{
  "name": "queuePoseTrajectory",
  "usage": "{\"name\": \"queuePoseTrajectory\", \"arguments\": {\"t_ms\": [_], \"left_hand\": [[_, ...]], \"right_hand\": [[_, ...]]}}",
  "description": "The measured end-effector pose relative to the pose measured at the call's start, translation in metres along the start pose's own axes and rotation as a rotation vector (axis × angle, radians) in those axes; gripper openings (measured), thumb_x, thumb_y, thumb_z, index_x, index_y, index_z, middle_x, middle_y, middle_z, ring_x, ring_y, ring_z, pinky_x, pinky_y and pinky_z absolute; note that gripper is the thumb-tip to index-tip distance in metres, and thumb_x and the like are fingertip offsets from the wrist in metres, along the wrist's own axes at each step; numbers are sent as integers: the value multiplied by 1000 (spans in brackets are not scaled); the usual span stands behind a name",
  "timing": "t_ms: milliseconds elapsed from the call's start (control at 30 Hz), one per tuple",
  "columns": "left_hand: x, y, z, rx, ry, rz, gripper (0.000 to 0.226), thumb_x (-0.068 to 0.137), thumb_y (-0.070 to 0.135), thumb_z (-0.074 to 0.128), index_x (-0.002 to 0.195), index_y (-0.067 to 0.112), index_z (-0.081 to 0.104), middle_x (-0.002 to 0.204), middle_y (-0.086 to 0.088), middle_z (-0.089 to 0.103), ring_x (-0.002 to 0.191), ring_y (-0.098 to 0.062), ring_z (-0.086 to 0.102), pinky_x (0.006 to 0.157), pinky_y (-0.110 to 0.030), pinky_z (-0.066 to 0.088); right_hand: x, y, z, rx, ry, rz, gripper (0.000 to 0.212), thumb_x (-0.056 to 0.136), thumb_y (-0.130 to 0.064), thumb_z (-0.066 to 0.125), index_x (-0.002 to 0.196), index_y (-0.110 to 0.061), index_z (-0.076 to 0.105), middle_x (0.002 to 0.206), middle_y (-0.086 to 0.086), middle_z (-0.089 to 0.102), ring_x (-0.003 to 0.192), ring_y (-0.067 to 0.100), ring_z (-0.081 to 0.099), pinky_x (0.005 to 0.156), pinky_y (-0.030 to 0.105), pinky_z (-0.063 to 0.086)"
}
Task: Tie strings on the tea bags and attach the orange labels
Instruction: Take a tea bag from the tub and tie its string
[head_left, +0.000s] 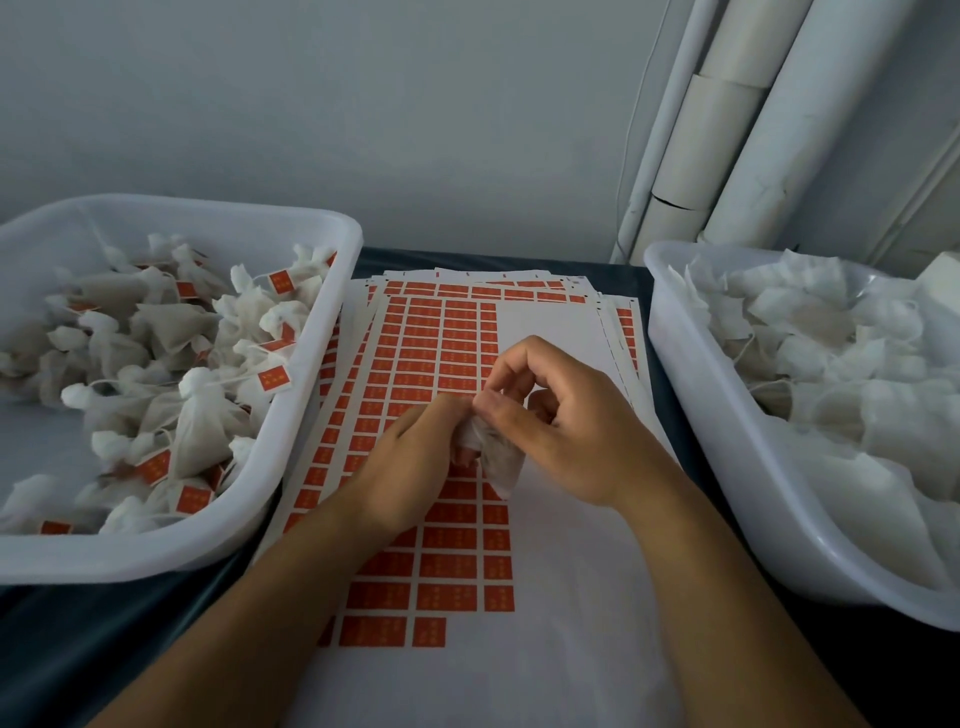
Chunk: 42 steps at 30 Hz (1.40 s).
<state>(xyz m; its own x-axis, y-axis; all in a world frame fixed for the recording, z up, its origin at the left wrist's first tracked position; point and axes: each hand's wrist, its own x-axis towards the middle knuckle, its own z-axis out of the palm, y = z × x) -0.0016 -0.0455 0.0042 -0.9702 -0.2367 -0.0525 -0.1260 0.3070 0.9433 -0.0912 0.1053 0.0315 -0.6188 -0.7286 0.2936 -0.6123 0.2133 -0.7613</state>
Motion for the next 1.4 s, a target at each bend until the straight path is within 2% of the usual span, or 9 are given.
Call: {"name": "queuePoseTrajectory", "arguments": {"t_ms": [133,233,467,600,767,900,1067,1333,1400], "left_hand": [[1,2,0,46,65,-32,47,111,24,26,88,9,65,87,-11,70,76,-11,63,69,-18,49],[2,3,-1,12,98,-118,45,108,31,33,80,7,60,63,3,58,56,0,54,52,-12,44],[4,-1,-2,-24,99,-146,46,104,37,38,76,9,63,57,3,52,44,2,47,43,-7,39],[4,-3,-2,-22,114,-121,50,103,40,37,91,0,66,64,4,60,53,3,56,51,-12,48],[1,-3,0,-133,96,-68,42,107,41,40,82,32,73,72,11,73,76,-5,71,85,-37,55],[-5,3,0,-117,-97,5,59,89,81,31,95,41,74,91,13,74,93,-2,71,83,-19,53],[-6,5,3,-60,-143,160,67,99,58,45,82,-4,61,64,-3,53,60,-8,50,64,-13,45],[-5,3,3,-33,-113,70,55,103,51,36,100,7,68,87,-9,67,79,-18,64,75,-20,50],[-5,1,3,-37,-74,21,48,109,42,32,99,16,70,88,-3,71,83,-14,67,73,-12,50]], "right_hand": [[-1,-1,-1,-16,13,1,17,95,-41,66,103,-28,59,87,-20,62,86,0,64,66,13,52],[-2,-1,-1,-25,7,-5,15,95,-38,68,101,-28,60,82,-22,60,79,-3,63,63,10,48],[-1,3,0,-58,-31,20,10,96,-39,68,96,-34,60,90,-26,63,81,-8,62,64,8,48],[0,9,1,-41,-77,70,13,95,-47,65,106,-39,64,100,-28,65,96,-5,64,80,21,58],[1,9,-2,0,-95,97,15,95,-46,66,107,-38,71,101,-25,69,99,0,65,86,30,60],[0,7,-6,49,-58,104,12,92,-43,69,96,-33,74,93,-18,72,89,9,69,79,35,63],[-1,7,-10,93,-38,102,5,94,-37,70,93,-34,73,92,-15,73,90,10,69,79,28,62],[0,7,-10,60,-52,130,12,95,-42,65,96,-32,72,92,-16,71,89,10,69,80,30,63],[0,9,-9,40,-63,143,11,96,-39,66,97,-31,72,91,-15,72,87,10,69,77,29,62]]}}
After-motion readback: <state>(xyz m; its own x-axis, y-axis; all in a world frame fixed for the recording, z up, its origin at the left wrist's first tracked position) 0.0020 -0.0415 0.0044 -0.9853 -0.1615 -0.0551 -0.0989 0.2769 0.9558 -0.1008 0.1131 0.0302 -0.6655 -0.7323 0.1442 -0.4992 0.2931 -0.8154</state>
